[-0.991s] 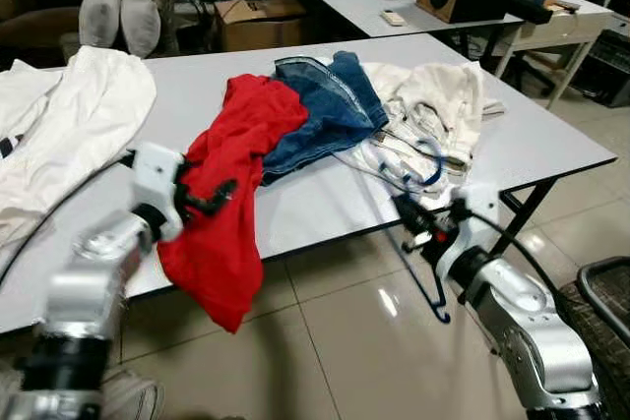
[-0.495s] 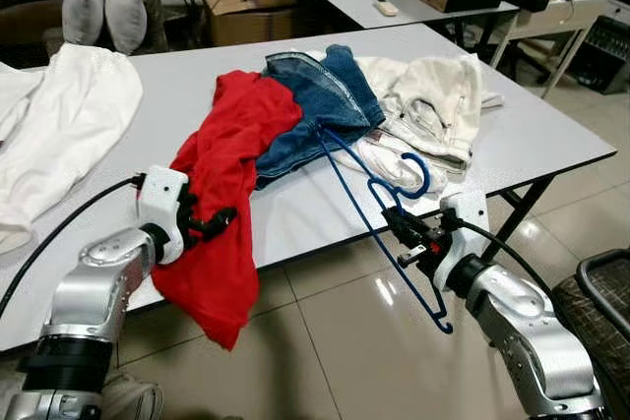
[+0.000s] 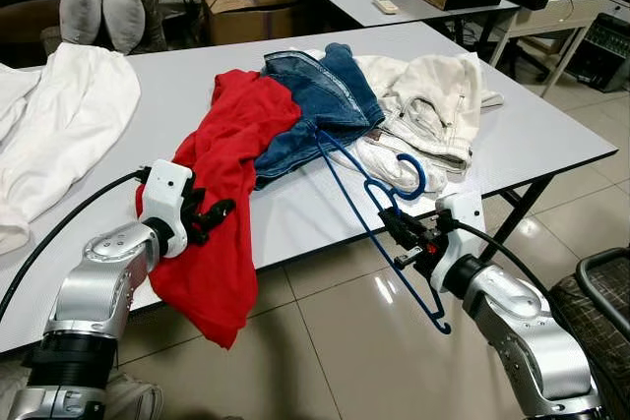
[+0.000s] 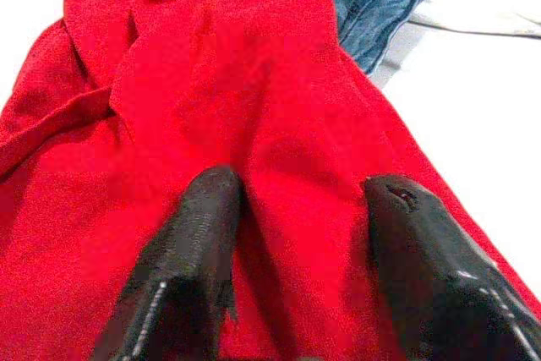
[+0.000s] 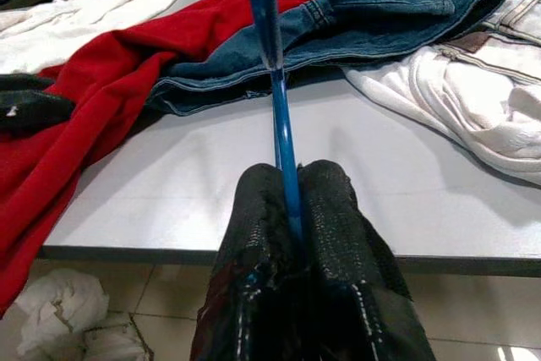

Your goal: Hang hanger

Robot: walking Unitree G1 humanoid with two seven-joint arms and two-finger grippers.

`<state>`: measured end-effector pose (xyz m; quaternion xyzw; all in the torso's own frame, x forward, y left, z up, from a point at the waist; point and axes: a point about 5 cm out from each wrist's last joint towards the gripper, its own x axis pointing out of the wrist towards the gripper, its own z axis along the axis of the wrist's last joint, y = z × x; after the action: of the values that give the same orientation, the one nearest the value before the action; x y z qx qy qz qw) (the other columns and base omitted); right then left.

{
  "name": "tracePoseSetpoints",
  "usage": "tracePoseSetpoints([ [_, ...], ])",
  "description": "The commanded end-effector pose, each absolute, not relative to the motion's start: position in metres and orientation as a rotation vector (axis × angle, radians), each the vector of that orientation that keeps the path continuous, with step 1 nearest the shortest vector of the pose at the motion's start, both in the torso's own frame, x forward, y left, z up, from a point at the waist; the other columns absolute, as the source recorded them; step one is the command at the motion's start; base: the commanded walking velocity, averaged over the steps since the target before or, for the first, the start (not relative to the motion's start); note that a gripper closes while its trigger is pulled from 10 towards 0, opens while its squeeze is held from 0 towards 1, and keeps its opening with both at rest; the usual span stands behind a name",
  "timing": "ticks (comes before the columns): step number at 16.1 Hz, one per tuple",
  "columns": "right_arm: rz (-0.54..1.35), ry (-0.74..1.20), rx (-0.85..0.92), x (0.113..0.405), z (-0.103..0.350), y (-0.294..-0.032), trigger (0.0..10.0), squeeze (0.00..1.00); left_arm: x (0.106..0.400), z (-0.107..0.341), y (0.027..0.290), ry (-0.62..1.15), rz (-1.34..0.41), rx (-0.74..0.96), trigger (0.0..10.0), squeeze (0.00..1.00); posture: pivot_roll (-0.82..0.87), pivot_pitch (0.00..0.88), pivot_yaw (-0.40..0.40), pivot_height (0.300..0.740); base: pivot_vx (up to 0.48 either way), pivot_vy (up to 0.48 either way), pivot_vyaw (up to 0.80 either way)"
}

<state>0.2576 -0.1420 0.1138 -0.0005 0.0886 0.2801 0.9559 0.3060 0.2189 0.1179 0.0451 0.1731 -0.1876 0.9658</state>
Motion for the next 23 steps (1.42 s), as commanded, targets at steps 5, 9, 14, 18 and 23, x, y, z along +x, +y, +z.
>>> tracePoseSetpoints([
  [5, 0.564, 0.161, -0.027, 0.259, 0.117, -0.143, 10.0, 0.00, 0.309, 0.119, 0.214, 0.340, -0.394, 0.108, 0.0, 0.00, -0.05, 0.000, -0.030, 0.740, 0.000, 0.000, 0.00],
  [9, 0.566, 0.162, -0.031, 0.258, 0.117, -0.143, 10.0, 0.00, 0.308, 0.118, 0.213, 0.341, -0.409, 0.081, 0.0, 0.00, -0.05, 0.000, -0.030, 0.740, 0.000, 0.000, 0.00],
  [14, 0.565, 0.166, -0.036, 0.257, 0.115, -0.143, 10.0, 0.00, 0.310, 0.123, 0.213, 0.291, -0.401, -0.007, 0.0, 0.00, -0.05, 0.000, -0.029, 0.740, 0.000, 0.000, 0.00],
  [18, 0.490, 0.144, -0.034, 0.262, 0.118, -0.149, 10.0, 0.00, 0.355, 0.163, 0.202, 0.167, -0.396, -0.094, 0.0, 0.00, -0.05, 0.000, -0.023, 0.740, 0.000, 0.000, 0.00],
  [23, 0.249, 0.090, -0.012, 0.274, 0.129, -0.180, 10.0, 0.00, 0.415, 0.280, 0.108, -0.096, -0.560, -0.061, 0.0, 0.00, -0.10, 0.000, 0.016, 0.740, 0.000, 0.000, 0.00],
])
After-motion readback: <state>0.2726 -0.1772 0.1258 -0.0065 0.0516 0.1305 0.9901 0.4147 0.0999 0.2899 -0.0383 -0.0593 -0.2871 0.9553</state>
